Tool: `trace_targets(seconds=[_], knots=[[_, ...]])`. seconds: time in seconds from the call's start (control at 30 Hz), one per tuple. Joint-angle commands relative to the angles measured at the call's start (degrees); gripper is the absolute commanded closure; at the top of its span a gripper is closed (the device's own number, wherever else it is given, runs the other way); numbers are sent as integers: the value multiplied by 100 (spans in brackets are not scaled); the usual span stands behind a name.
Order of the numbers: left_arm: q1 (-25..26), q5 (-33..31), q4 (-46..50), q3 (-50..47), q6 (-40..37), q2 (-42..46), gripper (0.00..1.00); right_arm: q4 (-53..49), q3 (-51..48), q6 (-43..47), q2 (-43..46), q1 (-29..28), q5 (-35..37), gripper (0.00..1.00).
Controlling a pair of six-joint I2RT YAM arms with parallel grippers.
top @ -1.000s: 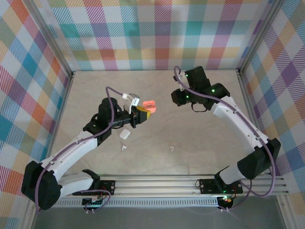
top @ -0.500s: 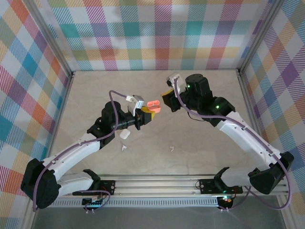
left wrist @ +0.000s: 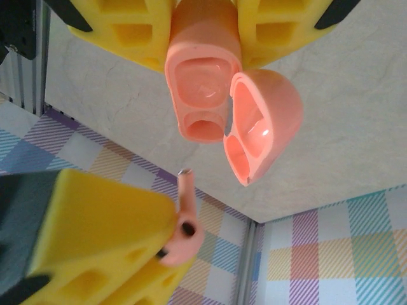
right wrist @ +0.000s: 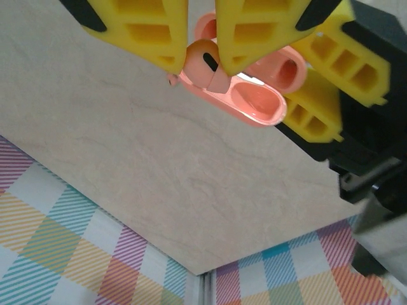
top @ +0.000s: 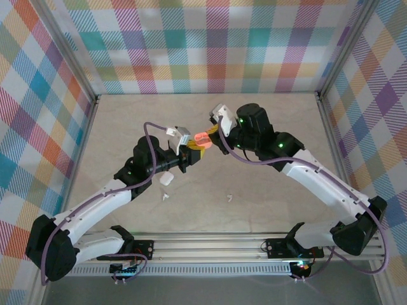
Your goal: Insert the wireless bluetooth earbuds into the charging case
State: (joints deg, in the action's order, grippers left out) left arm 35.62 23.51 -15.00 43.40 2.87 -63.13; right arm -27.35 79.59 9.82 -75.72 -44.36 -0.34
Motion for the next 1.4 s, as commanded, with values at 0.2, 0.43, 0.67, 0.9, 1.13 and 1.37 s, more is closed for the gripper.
trace_targets(seconds=[0.2, 0.43, 0.67, 0.9, 1.13, 1.37], knots=[[95, -101, -11, -65, -207, 172, 100, -210, 266, 246, -271, -191, 305, 86], [95, -118, 24, -26, -246, 151, 100, -287, 320, 411, -344, -291, 439, 86], [95, -161, 66, 2, -272, 125, 100, -339, 321, 507, -390, -328, 384, 86], [95, -136, 88, -29, -324, 100, 100, -484, 403, 615, -329, -335, 601, 86], [95, 44, -617, -409, -542, 190, 100, -887, 480, 644, -346, -336, 83, 87], [103, 82, -662, -376, -664, 197, 100, -1035, 385, 671, -399, -361, -151, 87]])
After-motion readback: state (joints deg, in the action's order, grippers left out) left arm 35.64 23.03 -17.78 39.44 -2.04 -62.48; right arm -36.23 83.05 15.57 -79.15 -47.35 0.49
